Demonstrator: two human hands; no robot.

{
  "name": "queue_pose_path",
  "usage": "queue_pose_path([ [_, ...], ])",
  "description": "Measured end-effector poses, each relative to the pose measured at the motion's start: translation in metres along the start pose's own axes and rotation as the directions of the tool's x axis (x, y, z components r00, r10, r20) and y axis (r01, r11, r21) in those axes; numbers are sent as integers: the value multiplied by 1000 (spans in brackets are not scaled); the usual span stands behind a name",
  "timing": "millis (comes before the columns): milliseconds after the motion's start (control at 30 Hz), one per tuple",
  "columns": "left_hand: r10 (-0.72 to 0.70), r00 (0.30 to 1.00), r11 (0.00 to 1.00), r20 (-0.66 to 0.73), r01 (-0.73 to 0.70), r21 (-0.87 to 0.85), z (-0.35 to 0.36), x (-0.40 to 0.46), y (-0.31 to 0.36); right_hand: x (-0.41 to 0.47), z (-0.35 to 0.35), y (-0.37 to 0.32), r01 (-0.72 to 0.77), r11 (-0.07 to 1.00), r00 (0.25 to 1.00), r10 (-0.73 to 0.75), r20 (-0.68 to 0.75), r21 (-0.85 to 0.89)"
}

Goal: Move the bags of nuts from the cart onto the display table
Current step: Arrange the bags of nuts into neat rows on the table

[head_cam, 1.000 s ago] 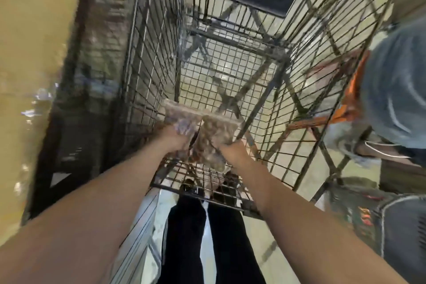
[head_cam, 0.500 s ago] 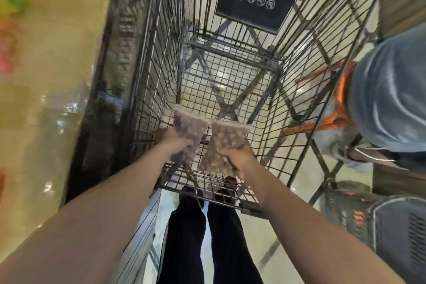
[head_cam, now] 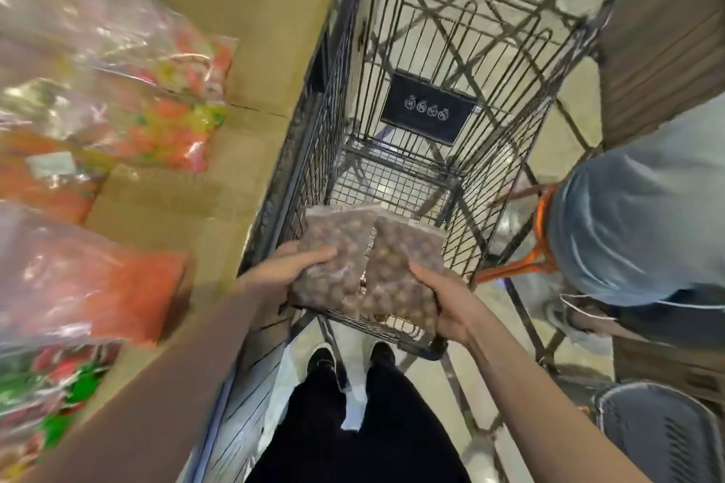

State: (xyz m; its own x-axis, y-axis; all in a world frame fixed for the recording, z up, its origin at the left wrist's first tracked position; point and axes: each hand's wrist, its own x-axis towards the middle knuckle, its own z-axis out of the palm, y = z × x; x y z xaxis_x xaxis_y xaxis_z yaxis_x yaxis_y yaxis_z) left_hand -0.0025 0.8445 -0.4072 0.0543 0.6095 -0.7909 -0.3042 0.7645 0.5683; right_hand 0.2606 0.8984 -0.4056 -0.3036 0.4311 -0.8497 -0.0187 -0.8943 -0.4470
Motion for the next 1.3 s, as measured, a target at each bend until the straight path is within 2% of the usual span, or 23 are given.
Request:
queue_pose_path([
  [67, 35, 999, 988, 33, -29, -151, 7, -30, -2, -17, 5, -7, 32, 997, 998, -28, 65, -67],
  [167, 168, 986, 945, -4, -162, -283, 15, -63, -9, -35, 16, -24, 107, 982, 983, -81, 167, -153],
  [233, 230, 969, 887, -94, -248, -390, 17, -81, -18, -47, 25, -36, 124, 970, 967, -70, 247, -211],
  [333, 246, 935, 819, -256, -341, -461, 21, -105, -30, -65, 43, -52, 175, 937, 945, -73, 320, -302],
  [400, 286, 890, 754, -354, -438, -490, 28, -126, -42, -74, 54, -57, 199, 898, 927, -43, 372, -391],
  [533, 325, 719, 636, -615, -647, -420, 44, -171, -79, -88, 75, -58, 239, 843, 892, 5, 452, -481],
  [700, 186, 564, 572, -805, -728, -378, 71, -229, -130, -124, 107, -30, 298, 773, 806, 110, 581, -560],
  [867, 35, 406, 492, -913, -802, -338, 98, -287, -183, -155, 138, 26, 392, 624, 719, 251, 648, -676],
  [1033, -61, 293, 420, -954, -860, -291, 122, -343, -244, -194, 159, 90, 433, 519, 654, 382, 653, -737],
  [1133, -114, 216, 373, -970, -896, -243, 134, -372, -288, -213, 167, 129, 455, 453, 639, 434, 636, -767],
  [1300, -233, 137, 315, -963, -926, -208, 148, -416, -360, -247, 178, 209, 471, 363, 618, 515, 594, -804],
])
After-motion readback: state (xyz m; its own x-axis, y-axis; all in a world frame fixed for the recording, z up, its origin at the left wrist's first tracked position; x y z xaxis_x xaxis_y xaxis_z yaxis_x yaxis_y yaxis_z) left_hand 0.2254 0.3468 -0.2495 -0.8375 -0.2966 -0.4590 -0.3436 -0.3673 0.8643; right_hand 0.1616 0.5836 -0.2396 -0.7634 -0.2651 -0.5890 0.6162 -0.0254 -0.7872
